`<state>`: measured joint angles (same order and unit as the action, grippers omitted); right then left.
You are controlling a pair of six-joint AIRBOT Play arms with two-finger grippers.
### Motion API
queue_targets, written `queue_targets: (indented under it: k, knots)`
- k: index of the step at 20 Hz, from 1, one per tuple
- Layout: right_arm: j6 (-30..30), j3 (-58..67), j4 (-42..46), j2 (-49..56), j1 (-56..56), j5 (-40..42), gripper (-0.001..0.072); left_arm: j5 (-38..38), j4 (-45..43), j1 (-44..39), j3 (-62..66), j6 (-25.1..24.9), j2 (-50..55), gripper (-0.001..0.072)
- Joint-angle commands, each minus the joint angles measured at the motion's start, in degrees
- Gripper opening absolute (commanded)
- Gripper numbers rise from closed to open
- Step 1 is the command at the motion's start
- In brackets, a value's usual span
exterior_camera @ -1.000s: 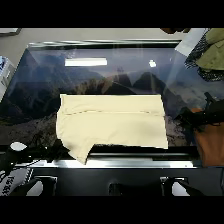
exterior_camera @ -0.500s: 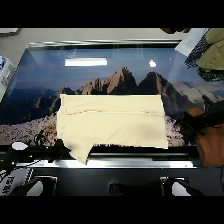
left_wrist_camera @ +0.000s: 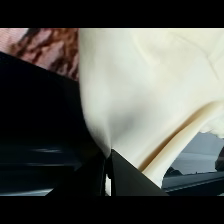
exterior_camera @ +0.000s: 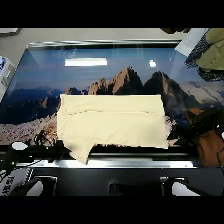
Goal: Fold the clothes and pants, and hang the long-sleeved shirts on hangers.
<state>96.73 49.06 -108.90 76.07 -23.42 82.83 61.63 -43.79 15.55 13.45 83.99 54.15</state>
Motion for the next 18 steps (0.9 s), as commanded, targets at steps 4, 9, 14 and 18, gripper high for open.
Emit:
queue_targets:
  k: [4,9,14,18]
  knots:
    - [3.21,-6.95,-1.68,0.52,0.04,-4.76,0.0478,1.51,0.11,-0.04,0.07,-0.04,0.0,0.0019]
    - [3.34,-6.95,-6.14,0.52,0.04,-7.98,0.0413,1.77,0.09,-0.04,0.07,-0.07,0.0,0.0019]
    - [4.15,-7.48,-8.2,0.52,0.04,-8.55,0.02,1.77,0.09,-0.04,0.07,-0.07,0.0,0.002]
    - [4.83,-7.8,-10.29,-0.83,0.04,-6.75,0.0031,2.1,-0.83,-0.04,0.46,-0.02,0.0,0.0019]
